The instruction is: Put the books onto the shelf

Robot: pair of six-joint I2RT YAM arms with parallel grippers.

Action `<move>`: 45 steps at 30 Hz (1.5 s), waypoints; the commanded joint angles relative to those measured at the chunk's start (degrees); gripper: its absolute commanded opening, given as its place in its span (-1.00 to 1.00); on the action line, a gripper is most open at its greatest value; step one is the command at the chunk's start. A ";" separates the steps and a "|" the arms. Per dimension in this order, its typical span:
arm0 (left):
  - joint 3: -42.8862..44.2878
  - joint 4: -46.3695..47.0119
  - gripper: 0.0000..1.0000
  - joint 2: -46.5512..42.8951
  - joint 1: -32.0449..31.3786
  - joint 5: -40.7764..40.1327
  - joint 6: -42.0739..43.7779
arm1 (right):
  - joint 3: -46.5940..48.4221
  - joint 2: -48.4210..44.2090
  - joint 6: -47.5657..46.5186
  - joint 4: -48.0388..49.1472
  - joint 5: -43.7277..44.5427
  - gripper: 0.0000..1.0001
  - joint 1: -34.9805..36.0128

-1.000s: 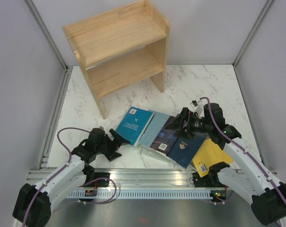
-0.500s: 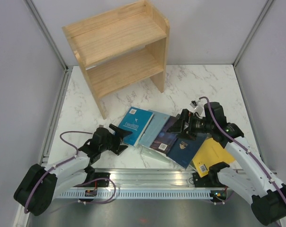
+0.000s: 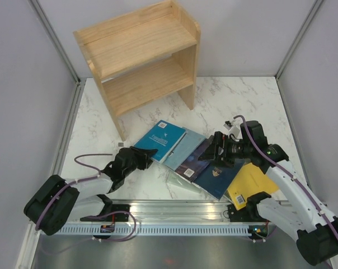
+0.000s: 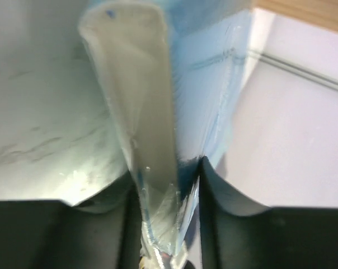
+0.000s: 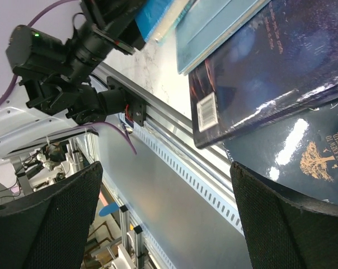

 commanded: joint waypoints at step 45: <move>49.47 -50.59 -0.95 -29.29 -1.40 36.89 41.07 | 8.82 19.01 12.19 31.38 -5.05 0.96 -2.39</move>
